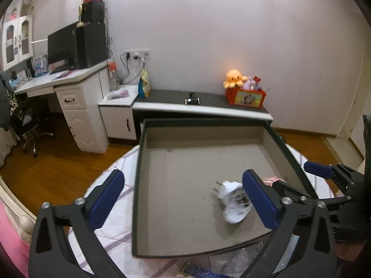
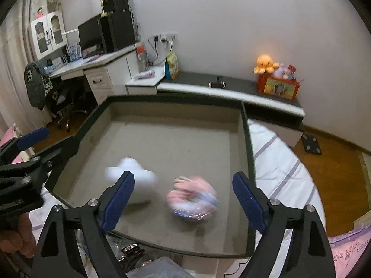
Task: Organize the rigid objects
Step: 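Withdraw both tools from the box back over the bed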
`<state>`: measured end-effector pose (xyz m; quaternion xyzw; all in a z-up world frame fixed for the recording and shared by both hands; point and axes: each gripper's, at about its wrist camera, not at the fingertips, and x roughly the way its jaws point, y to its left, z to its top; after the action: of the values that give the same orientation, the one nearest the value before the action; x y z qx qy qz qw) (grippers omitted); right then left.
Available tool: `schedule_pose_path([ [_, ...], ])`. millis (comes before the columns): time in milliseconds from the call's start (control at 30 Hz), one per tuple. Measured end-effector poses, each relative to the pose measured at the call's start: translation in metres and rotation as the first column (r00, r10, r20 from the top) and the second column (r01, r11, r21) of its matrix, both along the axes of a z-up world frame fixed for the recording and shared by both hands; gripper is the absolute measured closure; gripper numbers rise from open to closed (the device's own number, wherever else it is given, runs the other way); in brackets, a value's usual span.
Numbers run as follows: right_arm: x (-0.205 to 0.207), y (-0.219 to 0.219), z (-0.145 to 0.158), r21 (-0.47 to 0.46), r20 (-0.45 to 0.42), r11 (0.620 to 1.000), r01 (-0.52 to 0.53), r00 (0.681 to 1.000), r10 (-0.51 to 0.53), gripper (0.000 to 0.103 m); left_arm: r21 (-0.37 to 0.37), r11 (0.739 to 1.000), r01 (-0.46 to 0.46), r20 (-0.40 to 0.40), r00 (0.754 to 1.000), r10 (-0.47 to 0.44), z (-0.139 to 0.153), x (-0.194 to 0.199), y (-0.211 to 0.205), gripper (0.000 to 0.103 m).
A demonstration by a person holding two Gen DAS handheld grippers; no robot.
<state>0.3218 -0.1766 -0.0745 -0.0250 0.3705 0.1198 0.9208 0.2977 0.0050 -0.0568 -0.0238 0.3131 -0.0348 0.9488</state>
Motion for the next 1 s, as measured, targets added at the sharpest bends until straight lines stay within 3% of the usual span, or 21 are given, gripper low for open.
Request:
schedule_pose_path([
  [33, -0.004, -0.001, 0.003, -0.001, 0.011, 1.000, 0.009, 1.000, -0.009, 0.000, 0.004, 1.000, -0.007, 0.006, 1.000, 0.007, 0.003, -0.005, 0.001, 0.000],
  [533, -0.084, -0.010, 0.044, 0.092, 0.136, 0.996, 0.008, 0.990, -0.021, 0.000, -0.028, 0.999, -0.031, 0.108, 0.994, 0.034, 0.042, -0.109, 0.022, 0.000],
  [733, -0.131, -0.013, 0.056, 0.121, 0.183, 0.993, -0.001, 0.983, -0.021, 0.000, -0.054, 0.997, -0.055, 0.117, 0.991, 0.061, 0.042, -0.149, 0.031, 0.000],
  [1000, -0.188, -0.023, 0.052, 0.161, 0.203, 0.987, 0.012, 0.978, -0.045, 0.000, -0.032, 0.997, -0.076, 0.089, 0.993, 0.078, 0.025, -0.193, 0.028, 0.000],
])
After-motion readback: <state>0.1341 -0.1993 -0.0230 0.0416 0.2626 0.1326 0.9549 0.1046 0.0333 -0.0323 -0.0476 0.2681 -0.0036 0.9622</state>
